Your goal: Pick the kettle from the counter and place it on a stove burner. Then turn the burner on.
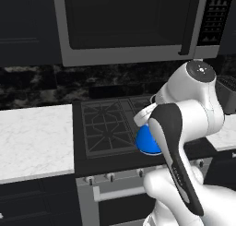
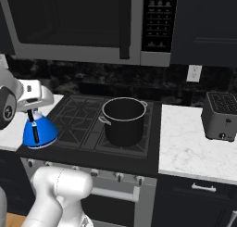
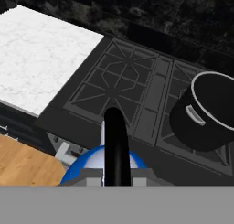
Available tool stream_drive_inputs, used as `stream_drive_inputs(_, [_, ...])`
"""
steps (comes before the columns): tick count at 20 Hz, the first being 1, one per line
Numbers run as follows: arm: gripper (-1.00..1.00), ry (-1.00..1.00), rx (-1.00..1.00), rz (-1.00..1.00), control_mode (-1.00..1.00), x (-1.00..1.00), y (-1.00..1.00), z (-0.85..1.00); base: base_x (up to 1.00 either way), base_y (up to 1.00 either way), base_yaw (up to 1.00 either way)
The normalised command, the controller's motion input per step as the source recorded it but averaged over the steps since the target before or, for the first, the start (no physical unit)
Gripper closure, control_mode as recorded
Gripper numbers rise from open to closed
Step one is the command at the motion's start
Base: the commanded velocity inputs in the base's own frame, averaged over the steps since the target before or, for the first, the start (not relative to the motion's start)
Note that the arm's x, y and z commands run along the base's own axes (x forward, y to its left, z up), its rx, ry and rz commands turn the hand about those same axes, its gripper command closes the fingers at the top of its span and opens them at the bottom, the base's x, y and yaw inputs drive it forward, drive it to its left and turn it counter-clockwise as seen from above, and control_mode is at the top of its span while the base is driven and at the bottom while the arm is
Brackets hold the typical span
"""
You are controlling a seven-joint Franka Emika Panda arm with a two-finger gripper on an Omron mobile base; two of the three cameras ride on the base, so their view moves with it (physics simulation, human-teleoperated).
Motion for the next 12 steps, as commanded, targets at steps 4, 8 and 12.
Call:
stream_drive_inputs(4, [1.0,0.0,0.0,0.02,-1.0,0.41,0.13,-0.12,0.0,0.0,0.0])
stream_drive_inputs(8, [1.0,0.0,0.0,0.0,-1.0,0.3,0.03,-0.03,0.0,0.0,0.0])
stream_drive_inputs(12, [1.0,-0.01,0.0,0.0,-1.0,0.18,0.0,0.0,0.0,0.0,0.0])
